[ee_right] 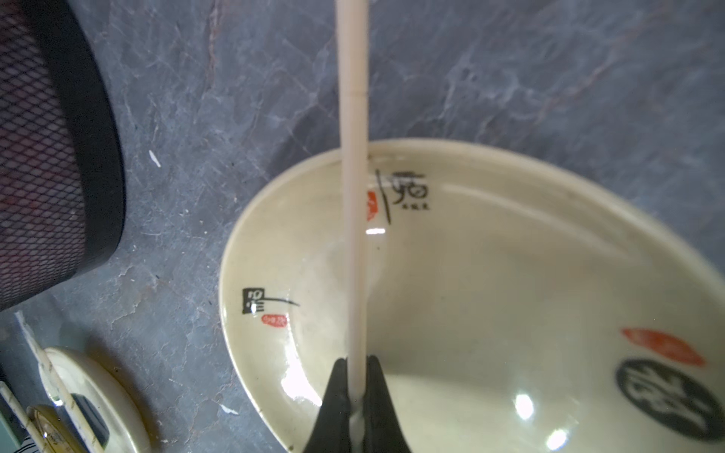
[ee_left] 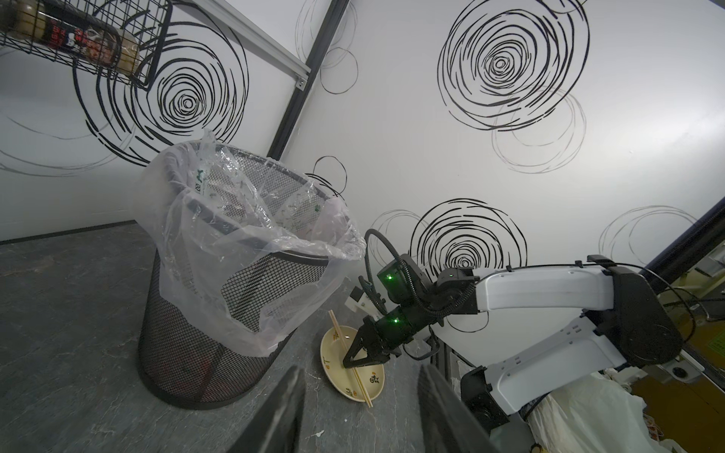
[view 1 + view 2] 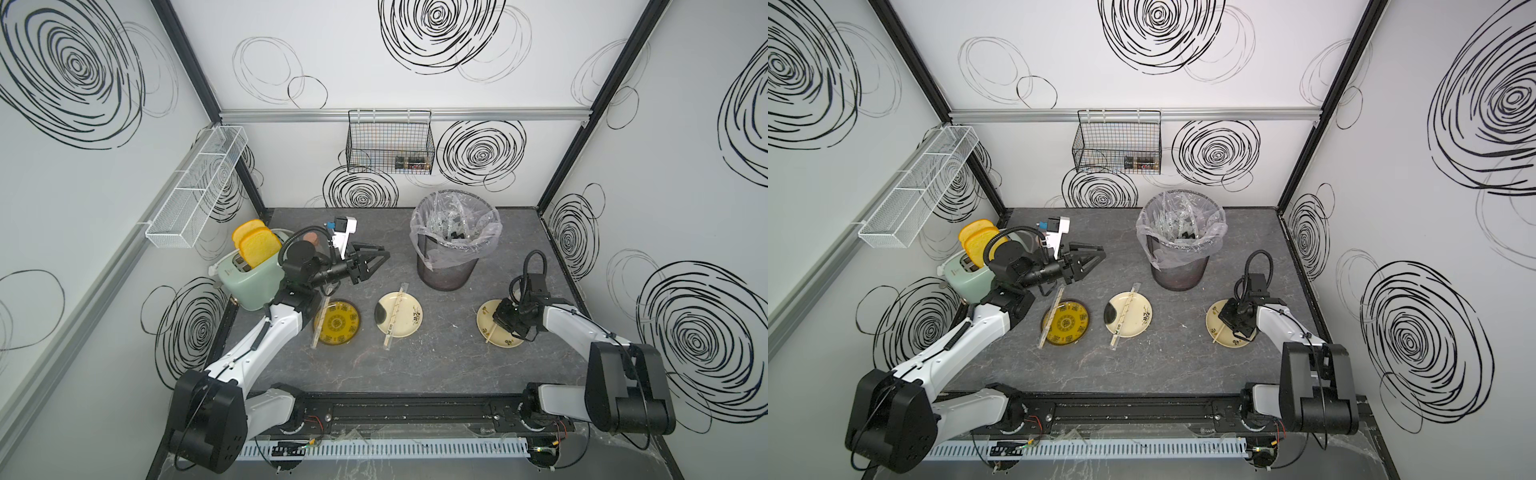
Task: Remove the packaging of disposable chopsticks
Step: Place the disposable chopsticks on the plate.
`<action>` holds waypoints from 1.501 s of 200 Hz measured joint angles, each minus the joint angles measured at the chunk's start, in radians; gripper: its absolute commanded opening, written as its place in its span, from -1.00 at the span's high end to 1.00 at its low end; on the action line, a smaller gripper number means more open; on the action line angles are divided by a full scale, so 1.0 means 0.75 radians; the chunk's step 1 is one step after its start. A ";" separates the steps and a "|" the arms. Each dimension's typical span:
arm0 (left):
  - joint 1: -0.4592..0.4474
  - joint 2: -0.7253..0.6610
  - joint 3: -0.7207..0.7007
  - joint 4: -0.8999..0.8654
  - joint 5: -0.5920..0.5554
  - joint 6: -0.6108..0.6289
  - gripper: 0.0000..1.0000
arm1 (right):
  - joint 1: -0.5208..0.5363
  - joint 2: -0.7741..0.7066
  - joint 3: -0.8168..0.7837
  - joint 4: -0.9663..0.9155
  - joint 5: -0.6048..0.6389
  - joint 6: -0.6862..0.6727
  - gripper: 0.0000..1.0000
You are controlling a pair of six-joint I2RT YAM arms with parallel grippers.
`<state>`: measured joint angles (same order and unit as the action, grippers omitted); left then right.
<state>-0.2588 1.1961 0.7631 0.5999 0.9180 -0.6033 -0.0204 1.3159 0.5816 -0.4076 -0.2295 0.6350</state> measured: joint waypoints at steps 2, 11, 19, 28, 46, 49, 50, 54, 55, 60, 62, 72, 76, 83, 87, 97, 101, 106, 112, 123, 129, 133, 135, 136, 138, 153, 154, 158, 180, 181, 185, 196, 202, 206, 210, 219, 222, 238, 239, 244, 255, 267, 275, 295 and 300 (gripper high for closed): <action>0.000 0.000 0.000 0.000 0.000 0.000 -0.02 | -0.003 0.001 0.000 0.001 -0.003 0.000 0.85; 0.001 0.000 0.000 0.001 0.001 -0.003 -0.02 | -0.008 0.007 0.000 0.004 -0.011 0.000 0.85; 0.003 0.001 0.000 0.001 0.001 -0.004 -0.02 | -0.011 0.008 -0.001 0.007 -0.014 0.000 0.85; 0.006 0.001 0.000 0.001 0.001 -0.004 -0.02 | -0.014 0.008 -0.001 0.010 -0.016 0.000 0.85; 0.011 0.004 0.000 0.001 0.001 -0.004 -0.02 | -0.026 0.008 -0.001 0.018 -0.017 -0.005 0.85; 0.011 0.005 0.000 0.001 0.001 -0.004 -0.02 | -0.029 0.008 -0.001 0.020 -0.017 -0.005 0.85; 0.011 0.005 0.000 0.001 0.001 -0.004 -0.02 | -0.031 0.008 -0.001 0.020 -0.017 -0.005 0.85; 0.011 0.006 0.000 0.001 0.001 -0.004 -0.02 | -0.035 0.008 -0.001 0.022 -0.017 -0.008 0.83; 0.011 0.007 0.001 0.001 0.001 -0.004 -0.02 | -0.036 0.008 -0.001 0.022 -0.017 -0.008 0.83; 0.012 0.008 0.000 0.001 0.001 -0.005 -0.02 | -0.040 0.009 -0.001 0.023 -0.017 -0.011 0.82; 0.012 0.009 0.000 0.001 0.001 -0.004 -0.02 | -0.042 0.009 -0.001 0.023 -0.017 -0.012 0.82; 0.013 0.011 0.000 0.001 0.001 -0.006 -0.02 | -0.049 0.010 -0.001 0.025 -0.016 -0.015 0.81; 0.013 0.011 0.000 0.001 0.001 -0.007 -0.02 | -0.052 0.012 -0.001 0.026 -0.016 -0.016 0.80; 0.014 0.012 0.000 0.001 0.001 -0.008 -0.02 | -0.056 0.014 -0.002 0.027 -0.015 -0.018 0.81; 0.015 0.013 0.000 0.001 0.001 -0.009 -0.02 | -0.060 0.015 -0.002 0.027 -0.014 -0.020 0.80; 0.016 0.013 0.000 0.001 0.001 -0.010 -0.02 | -0.067 0.017 -0.003 0.028 -0.014 -0.021 0.80; 0.016 0.013 0.000 0.001 0.001 -0.010 -0.02 | -0.070 0.017 -0.003 0.028 -0.014 -0.023 0.80; 0.017 0.013 0.000 0.002 0.001 -0.010 -0.02 | -0.073 0.017 -0.003 0.028 -0.013 -0.025 0.80; 0.017 0.013 0.000 0.002 0.001 -0.010 -0.02 | -0.076 0.017 -0.003 0.029 -0.013 -0.027 0.79; 0.018 0.013 0.000 0.003 0.001 -0.011 -0.02 | -0.082 0.017 -0.004 0.031 -0.013 -0.034 0.78; 0.017 0.013 0.000 0.003 0.001 -0.012 -0.02 | -0.086 0.017 -0.004 0.033 -0.013 -0.036 0.77; 0.017 0.013 0.000 0.004 0.001 -0.013 -0.02 | -0.089 0.018 -0.005 0.035 -0.010 -0.039 0.76; 0.017 0.013 0.000 0.004 0.001 -0.013 -0.02 | -0.090 0.018 -0.006 0.037 -0.009 -0.040 0.76; 0.017 0.013 0.000 0.004 0.001 -0.013 -0.02 | -0.090 0.018 -0.006 0.038 -0.008 -0.041 0.76; 0.017 0.013 0.000 0.005 0.001 -0.013 -0.02 | -0.091 0.018 -0.007 0.039 -0.007 -0.041 0.75; 0.017 0.013 0.000 0.008 0.001 -0.015 -0.02 | -0.098 0.024 -0.010 0.045 0.004 -0.047 0.72; 0.017 0.013 0.000 0.008 0.001 -0.015 -0.02 | -0.099 0.024 -0.010 0.045 0.004 -0.048 0.72; 0.017 0.013 0.000 0.009 0.001 -0.016 -0.02 | -0.099 0.024 -0.010 0.046 0.005 -0.050 0.71; 0.017 0.013 0.000 0.015 0.002 -0.023 -0.02 | -0.102 0.024 -0.010 0.051 0.006 -0.055 0.64; 0.017 0.013 0.000 0.015 0.001 -0.024 -0.02 | -0.102 0.025 -0.010 0.051 0.006 -0.055 0.64; 0.017 0.013 0.000 0.016 0.001 -0.024 -0.02 | -0.102 0.024 -0.010 0.052 0.006 -0.057 0.62; 0.017 0.013 0.000 0.020 0.002 -0.026 -0.02 | -0.104 0.024 -0.010 0.058 0.004 -0.061 0.58; 0.017 0.013 0.000 0.022 0.001 -0.028 -0.02 | -0.105 0.024 -0.010 0.061 0.003 -0.065 0.56; 0.017 0.013 0.000 0.024 0.002 -0.029 -0.02 | -0.106 0.024 -0.010 0.063 0.002 -0.065 0.55; 0.017 0.013 0.000 0.026 0.002 -0.029 -0.02 | -0.106 0.024 -0.010 0.064 0.001 -0.066 0.54; 0.017 0.013 0.000 0.030 0.002 -0.030 -0.02 | -0.107 0.024 -0.010 0.067 0.002 -0.069 0.53; 0.017 0.013 0.000 0.031 0.002 -0.030 -0.02 | -0.107 0.024 -0.010 0.068 0.001 -0.069 0.53; 0.017 0.013 0.000 0.035 0.002 -0.031 -0.02 | -0.107 0.024 -0.010 0.070 0.001 -0.071 0.53; 0.017 0.013 0.000 0.035 0.001 -0.031 -0.02 | -0.107 0.025 -0.010 0.070 0.001 -0.071 0.52; 0.017 0.013 0.000 0.035 0.002 -0.032 -0.02 | -0.107 0.025 -0.010 0.071 0.001 -0.071 0.52; 0.017 0.013 0.000 0.037 0.002 -0.033 -0.03 | -0.107 0.025 -0.010 0.073 0.001 -0.071 0.51; 0.017 0.013 0.000 0.037 0.002 -0.034 -0.03 | -0.108 0.025 -0.010 0.075 0.001 -0.071 0.48; 0.017 0.013 0.000 0.037 0.002 -0.034 -0.03 | -0.108 0.025 -0.010 0.077 0.001 -0.073 0.47; 0.017 0.013 0.000 0.038 0.002 -0.034 -0.02 | -0.109 0.025 -0.012 0.084 0.001 -0.075 0.45; 0.017 0.013 0.000 0.038 0.002 -0.034 -0.03 | -0.110 0.025 -0.012 0.085 0.001 -0.076 0.45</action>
<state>-0.2459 1.2060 0.7631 0.6281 0.9192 -0.6285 -0.1028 1.3346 0.5728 -0.3435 -0.2291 0.5781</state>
